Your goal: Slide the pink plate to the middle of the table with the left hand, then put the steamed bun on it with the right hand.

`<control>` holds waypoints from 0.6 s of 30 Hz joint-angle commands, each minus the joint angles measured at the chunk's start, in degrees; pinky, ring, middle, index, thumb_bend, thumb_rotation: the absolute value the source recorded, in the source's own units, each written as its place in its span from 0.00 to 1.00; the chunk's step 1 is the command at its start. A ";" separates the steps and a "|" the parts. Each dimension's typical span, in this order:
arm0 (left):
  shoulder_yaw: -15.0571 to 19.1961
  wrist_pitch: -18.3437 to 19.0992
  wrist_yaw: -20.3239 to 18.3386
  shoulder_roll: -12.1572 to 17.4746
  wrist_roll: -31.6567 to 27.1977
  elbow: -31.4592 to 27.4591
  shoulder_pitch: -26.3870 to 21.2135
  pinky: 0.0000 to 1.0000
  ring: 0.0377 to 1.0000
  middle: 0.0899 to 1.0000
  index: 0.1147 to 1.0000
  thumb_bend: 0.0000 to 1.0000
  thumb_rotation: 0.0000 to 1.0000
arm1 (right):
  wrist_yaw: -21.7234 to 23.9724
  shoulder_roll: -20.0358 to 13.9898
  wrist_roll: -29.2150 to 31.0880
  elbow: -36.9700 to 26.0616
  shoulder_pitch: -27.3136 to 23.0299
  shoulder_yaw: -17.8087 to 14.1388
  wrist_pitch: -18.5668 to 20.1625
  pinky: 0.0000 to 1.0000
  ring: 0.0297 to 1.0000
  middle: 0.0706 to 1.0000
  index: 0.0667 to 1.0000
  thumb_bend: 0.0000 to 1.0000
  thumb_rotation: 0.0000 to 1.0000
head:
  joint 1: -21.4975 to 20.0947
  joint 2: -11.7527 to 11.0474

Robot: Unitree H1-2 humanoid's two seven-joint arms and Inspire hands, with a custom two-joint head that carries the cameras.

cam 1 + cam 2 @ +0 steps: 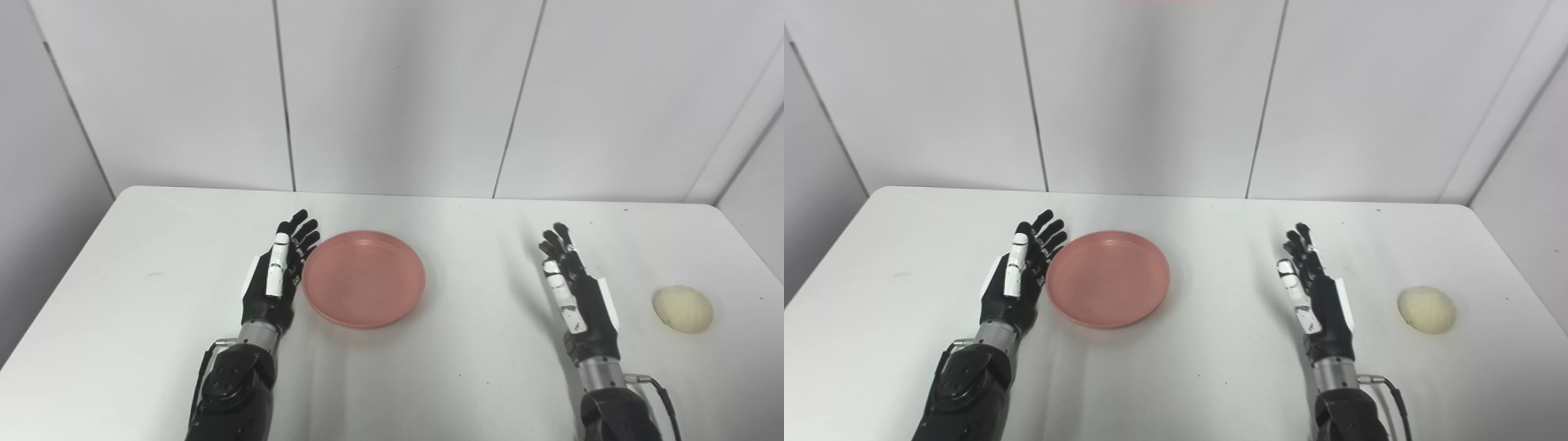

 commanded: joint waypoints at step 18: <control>-3.17 -2.17 -5.21 -1.57 0.16 2.21 1.06 0.99 0.97 0.95 0.92 0.51 1.00 | -0.66 1.23 -0.12 0.34 0.86 1.69 1.22 0.99 0.92 0.93 0.96 0.70 0.78 | -1.47 -0.85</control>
